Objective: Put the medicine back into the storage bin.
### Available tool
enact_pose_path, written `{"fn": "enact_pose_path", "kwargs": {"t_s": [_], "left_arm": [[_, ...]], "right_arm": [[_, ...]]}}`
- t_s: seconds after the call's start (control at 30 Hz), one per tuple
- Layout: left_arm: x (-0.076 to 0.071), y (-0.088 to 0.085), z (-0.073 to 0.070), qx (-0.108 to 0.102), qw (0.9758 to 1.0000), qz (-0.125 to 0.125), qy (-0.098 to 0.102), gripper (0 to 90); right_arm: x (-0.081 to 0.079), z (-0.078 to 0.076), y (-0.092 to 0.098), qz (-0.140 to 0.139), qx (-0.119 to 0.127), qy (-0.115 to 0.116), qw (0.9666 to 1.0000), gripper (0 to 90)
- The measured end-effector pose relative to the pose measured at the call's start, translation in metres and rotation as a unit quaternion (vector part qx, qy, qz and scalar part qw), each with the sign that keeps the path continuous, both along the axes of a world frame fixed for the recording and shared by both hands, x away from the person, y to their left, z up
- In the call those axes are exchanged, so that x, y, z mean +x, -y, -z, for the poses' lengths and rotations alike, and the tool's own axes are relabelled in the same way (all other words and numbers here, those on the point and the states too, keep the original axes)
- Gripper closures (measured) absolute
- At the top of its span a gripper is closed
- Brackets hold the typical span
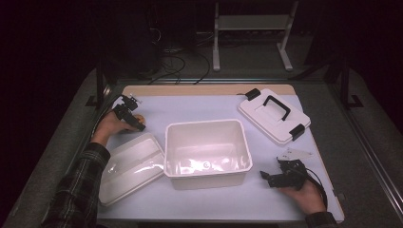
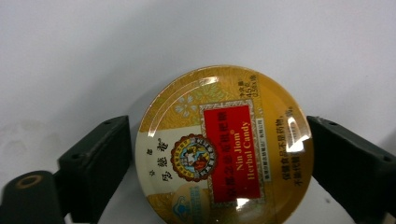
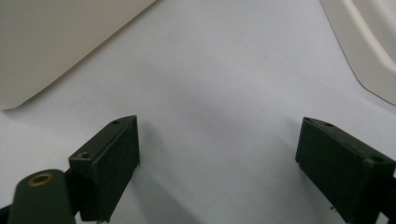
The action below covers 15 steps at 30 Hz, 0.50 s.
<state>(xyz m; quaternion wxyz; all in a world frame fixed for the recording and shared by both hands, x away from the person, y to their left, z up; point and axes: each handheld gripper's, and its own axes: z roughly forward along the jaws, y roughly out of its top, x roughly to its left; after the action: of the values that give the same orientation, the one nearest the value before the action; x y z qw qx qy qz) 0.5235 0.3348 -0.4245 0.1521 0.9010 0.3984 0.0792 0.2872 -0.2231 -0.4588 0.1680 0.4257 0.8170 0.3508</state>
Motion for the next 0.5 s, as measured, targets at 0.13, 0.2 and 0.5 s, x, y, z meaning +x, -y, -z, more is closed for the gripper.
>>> {"fn": "enact_pose_path", "kwargs": {"t_s": [0.13,0.2,0.5], "left_arm": [[0.0005,0.0001,-0.0008,-0.006,1.0,0.006,-0.003,15.4],[0.0002,0.0006,-0.0014,-0.005,1.0,0.007,-0.004,17.8],[0.0003,0.0006,-0.0025,-0.006,0.9999,0.003,-0.008,19.7]], "right_arm": [[0.0,0.0,-0.0001,0.0,0.0,0.0,1.0,12.7],[0.0,0.0,-0.0001,0.0,0.0,0.0,1.0,12.7],[0.0,0.0,0.0,0.0,0.0,0.0,1.0,12.8]]}}
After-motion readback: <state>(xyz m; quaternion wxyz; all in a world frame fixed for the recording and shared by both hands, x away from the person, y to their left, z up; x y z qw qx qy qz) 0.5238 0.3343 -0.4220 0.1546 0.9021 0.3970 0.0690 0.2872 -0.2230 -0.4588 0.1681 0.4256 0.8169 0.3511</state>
